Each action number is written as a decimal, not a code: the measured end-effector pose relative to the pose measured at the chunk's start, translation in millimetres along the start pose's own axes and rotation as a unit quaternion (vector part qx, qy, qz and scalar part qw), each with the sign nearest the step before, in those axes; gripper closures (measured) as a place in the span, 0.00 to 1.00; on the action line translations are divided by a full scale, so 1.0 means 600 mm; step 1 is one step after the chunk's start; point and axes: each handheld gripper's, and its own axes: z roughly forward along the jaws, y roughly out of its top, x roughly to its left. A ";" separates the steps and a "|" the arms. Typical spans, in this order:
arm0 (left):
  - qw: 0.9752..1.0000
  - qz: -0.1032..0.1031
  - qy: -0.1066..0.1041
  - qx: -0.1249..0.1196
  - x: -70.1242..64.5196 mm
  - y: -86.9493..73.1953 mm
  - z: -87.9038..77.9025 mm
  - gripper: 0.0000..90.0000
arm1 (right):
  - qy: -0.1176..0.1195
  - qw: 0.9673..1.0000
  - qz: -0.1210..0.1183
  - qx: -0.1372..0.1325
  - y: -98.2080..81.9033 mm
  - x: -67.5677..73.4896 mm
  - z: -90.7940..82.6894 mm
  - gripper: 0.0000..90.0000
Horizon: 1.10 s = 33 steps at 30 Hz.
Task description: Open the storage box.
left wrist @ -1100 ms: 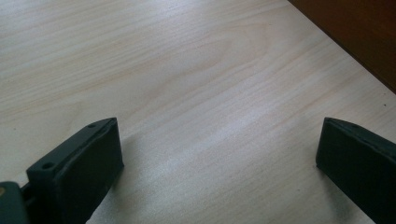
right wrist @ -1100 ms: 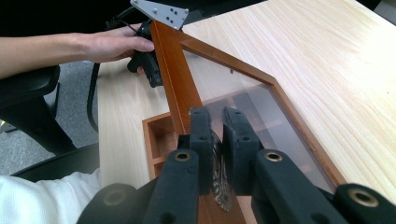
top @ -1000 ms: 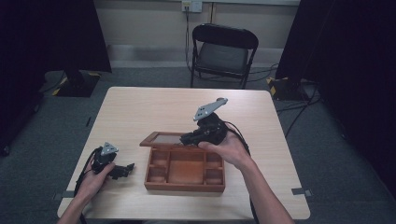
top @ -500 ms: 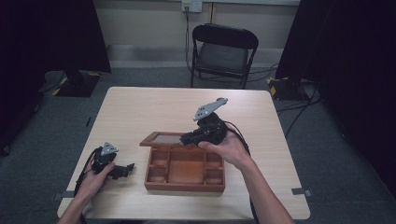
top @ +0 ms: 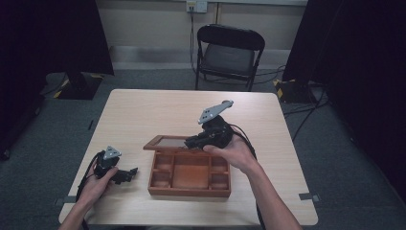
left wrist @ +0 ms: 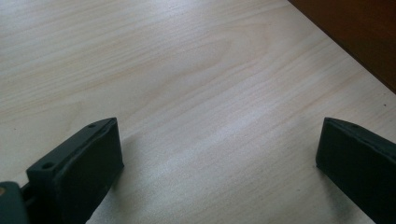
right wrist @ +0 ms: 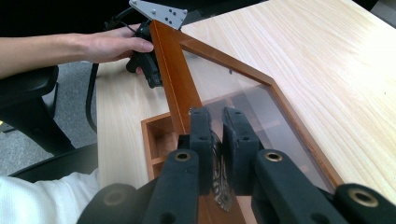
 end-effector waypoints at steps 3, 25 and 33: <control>1.000 0.000 -0.001 0.000 0.000 0.000 0.000 0.00 | 0.001 1.000 0.000 0.000 0.000 0.000 0.000 0.92; 1.000 0.000 -0.001 0.000 0.000 0.000 0.000 0.00 | 0.002 1.000 0.002 0.001 0.001 -0.001 -0.001 0.92; 1.000 0.000 -0.001 0.000 0.000 0.000 0.000 0.00 | 0.003 1.000 0.003 -0.001 -0.001 0.000 0.000 0.92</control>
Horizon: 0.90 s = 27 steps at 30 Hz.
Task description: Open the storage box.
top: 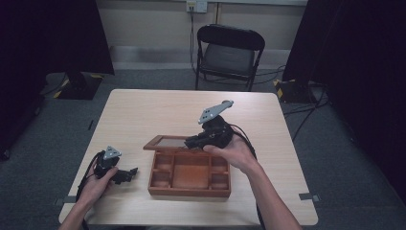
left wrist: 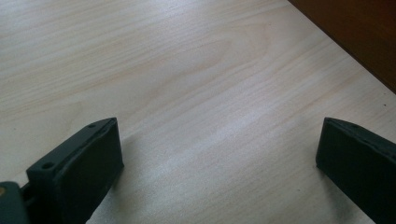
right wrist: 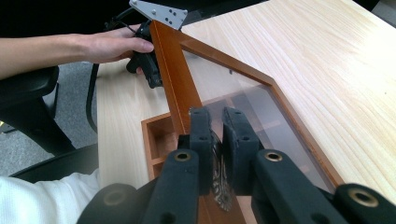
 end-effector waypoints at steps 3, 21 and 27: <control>1.000 0.000 0.001 0.000 0.000 0.000 0.000 0.00 | 0.000 1.000 0.000 0.001 0.000 0.000 0.000 0.92; 1.000 0.000 0.001 0.000 0.000 0.000 0.000 0.00 | 0.000 1.000 0.003 0.001 0.002 -0.001 -0.001 0.92; 1.000 0.000 0.001 0.000 0.000 0.000 0.000 0.00 | 0.000 1.000 0.003 0.001 0.001 -0.001 -0.001 0.92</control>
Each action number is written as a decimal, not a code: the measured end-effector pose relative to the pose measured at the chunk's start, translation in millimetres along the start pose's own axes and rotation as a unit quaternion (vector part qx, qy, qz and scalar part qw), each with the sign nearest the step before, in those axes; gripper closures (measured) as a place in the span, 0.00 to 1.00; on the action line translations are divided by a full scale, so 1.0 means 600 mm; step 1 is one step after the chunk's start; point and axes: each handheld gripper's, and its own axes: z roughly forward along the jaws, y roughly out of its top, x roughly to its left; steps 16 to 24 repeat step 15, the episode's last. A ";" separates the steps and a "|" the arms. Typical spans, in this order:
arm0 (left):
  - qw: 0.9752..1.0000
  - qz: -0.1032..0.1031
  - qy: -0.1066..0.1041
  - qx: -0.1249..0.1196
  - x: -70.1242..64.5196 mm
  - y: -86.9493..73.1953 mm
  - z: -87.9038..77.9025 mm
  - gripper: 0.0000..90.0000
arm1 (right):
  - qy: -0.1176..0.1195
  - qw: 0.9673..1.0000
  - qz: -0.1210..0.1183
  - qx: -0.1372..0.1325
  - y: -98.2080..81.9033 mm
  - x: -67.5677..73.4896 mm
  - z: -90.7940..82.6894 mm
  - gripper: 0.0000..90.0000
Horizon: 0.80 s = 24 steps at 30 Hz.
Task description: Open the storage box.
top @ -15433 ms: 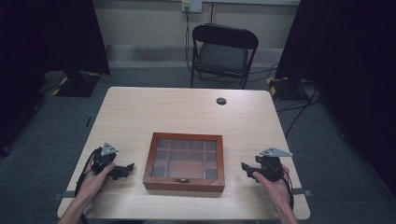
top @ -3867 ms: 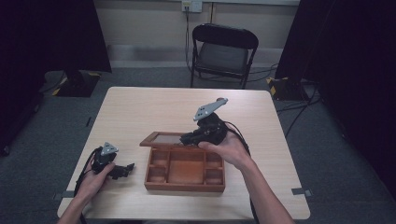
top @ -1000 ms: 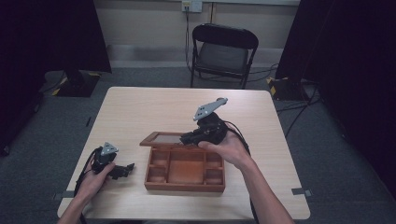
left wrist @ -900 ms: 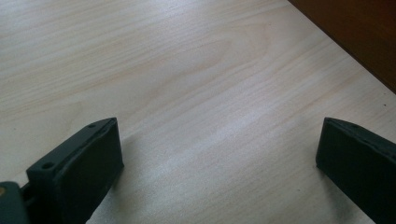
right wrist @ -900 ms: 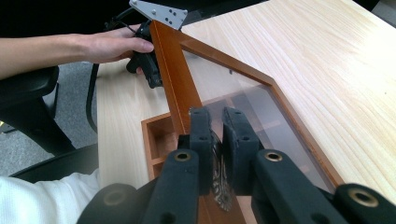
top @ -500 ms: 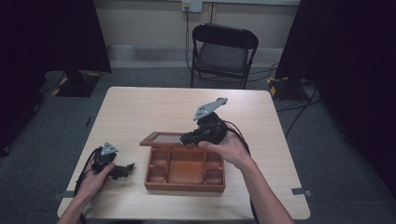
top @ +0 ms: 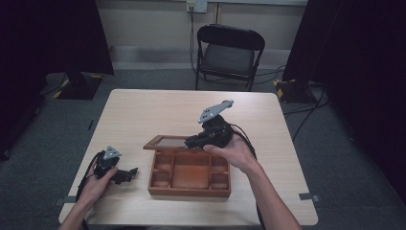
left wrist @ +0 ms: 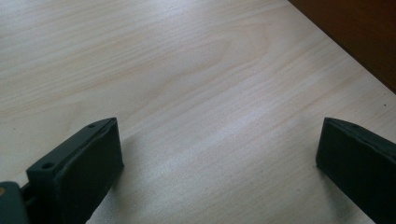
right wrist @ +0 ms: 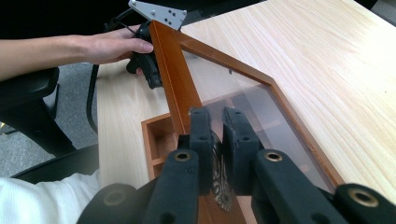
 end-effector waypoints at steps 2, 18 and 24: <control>1.000 0.000 0.000 0.000 0.000 0.000 0.000 0.00 | 0.000 1.000 -0.001 0.000 0.000 0.000 0.000 0.92; 1.000 0.000 0.000 0.000 0.000 0.000 0.000 0.00 | 0.002 1.000 0.002 -0.001 -0.001 -0.001 0.000 0.92; 1.000 0.000 0.000 0.000 0.000 0.000 0.000 0.00 | 0.002 1.000 0.002 -0.001 -0.001 -0.001 0.000 0.92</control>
